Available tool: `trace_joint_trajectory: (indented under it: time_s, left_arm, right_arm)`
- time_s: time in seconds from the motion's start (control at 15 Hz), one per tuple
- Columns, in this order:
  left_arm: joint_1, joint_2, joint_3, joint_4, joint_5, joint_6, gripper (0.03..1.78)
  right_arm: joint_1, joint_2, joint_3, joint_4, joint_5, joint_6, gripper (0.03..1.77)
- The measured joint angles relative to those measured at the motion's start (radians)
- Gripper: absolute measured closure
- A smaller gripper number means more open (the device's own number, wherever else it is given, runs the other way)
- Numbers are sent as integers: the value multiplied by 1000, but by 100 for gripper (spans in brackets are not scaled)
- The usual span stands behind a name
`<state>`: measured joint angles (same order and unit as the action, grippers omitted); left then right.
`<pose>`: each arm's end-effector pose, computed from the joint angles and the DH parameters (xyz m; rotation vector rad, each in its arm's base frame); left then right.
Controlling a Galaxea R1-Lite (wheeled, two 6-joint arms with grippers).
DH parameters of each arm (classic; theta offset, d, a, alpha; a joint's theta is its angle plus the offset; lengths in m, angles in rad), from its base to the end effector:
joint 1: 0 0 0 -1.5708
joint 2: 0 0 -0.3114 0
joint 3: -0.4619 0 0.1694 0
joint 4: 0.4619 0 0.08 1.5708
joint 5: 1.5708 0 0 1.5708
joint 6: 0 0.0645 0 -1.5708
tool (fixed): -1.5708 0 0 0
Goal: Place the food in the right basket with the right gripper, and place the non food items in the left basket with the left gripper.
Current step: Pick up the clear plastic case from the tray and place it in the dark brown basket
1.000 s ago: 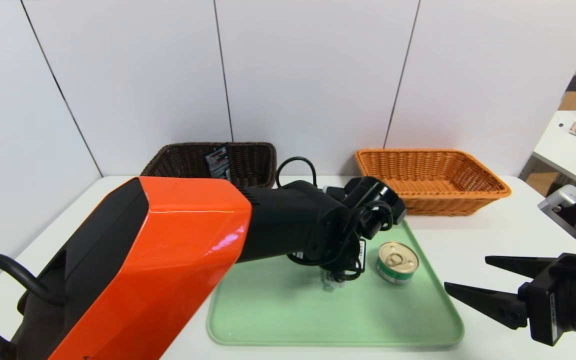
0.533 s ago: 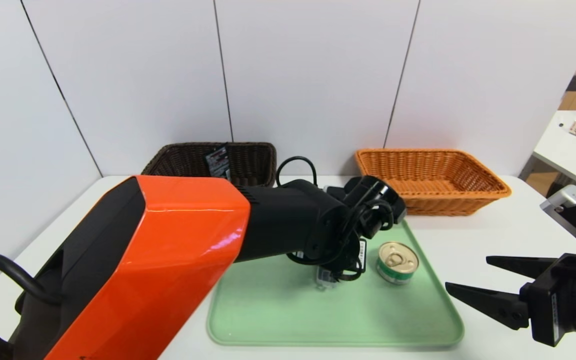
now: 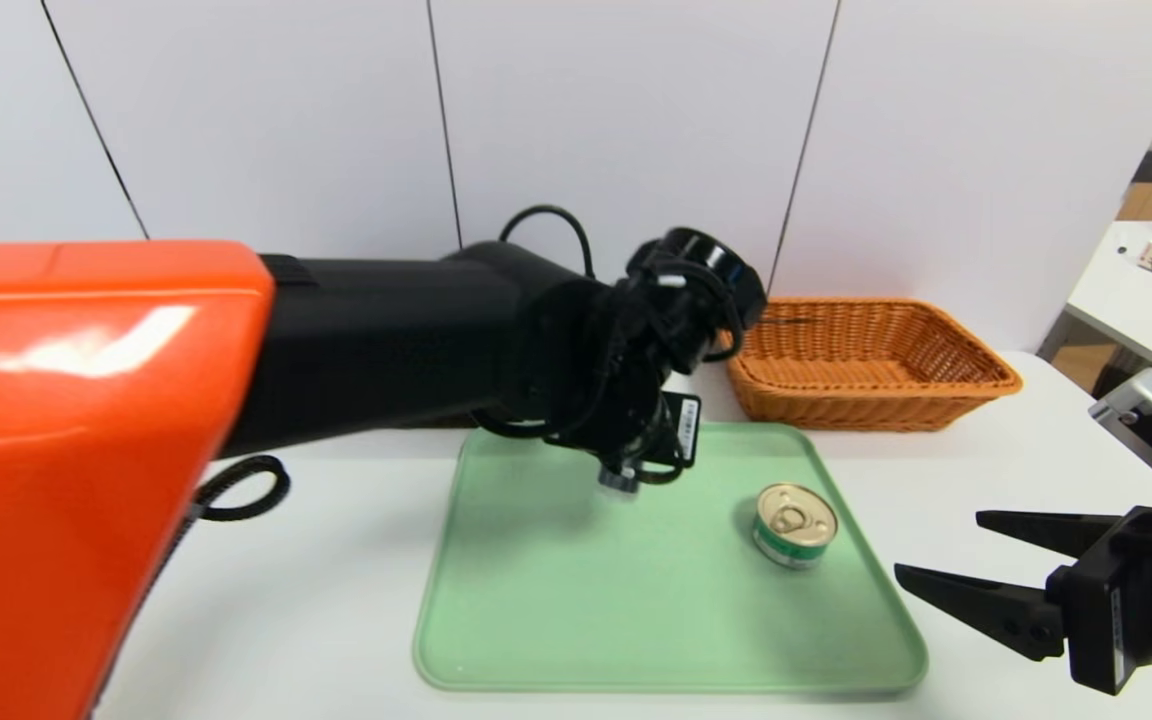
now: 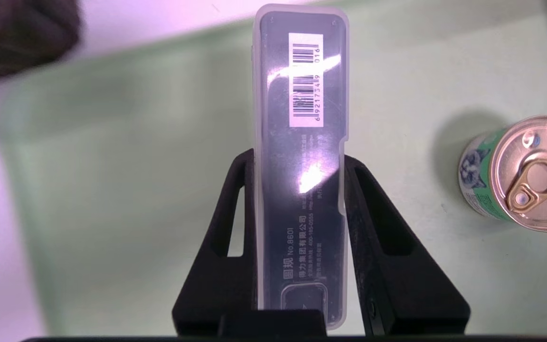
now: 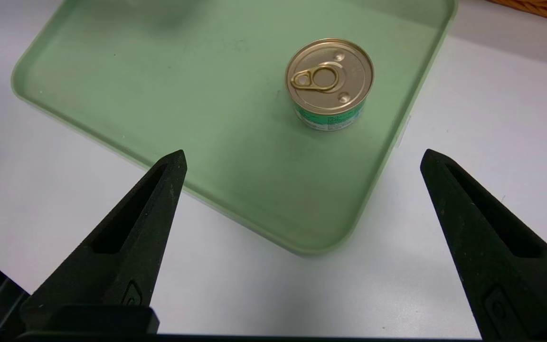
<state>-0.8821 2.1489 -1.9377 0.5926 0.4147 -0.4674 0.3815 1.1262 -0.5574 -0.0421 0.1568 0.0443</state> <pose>0.2938 -0.3161 0.2027 0.0461 0.7233 -0.2772 0.1436 0.0684 0.1908 -0.0175 0.5411 0.5137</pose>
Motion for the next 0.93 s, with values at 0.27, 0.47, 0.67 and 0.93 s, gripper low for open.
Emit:
trace_joint_trajectory:
  time_s: [0.27,0.47,0.67,0.93]
  left_arm:
    - [125,-144,0,31,-9,245,125]
    - [256,-207,0,34,-58,414,125]
    - [400,-240,0,49,-176,557,125]
    - [603,-248,4,49,-365,801,125]
  right_arm:
    - [0,-4,0,0,1,-1,10]
    - [0,-4,-3,0,1,-1,10]
    - [0,-4,-3,0,1,-1,10]
    - [0,-4,-3,0,1,-3,10]
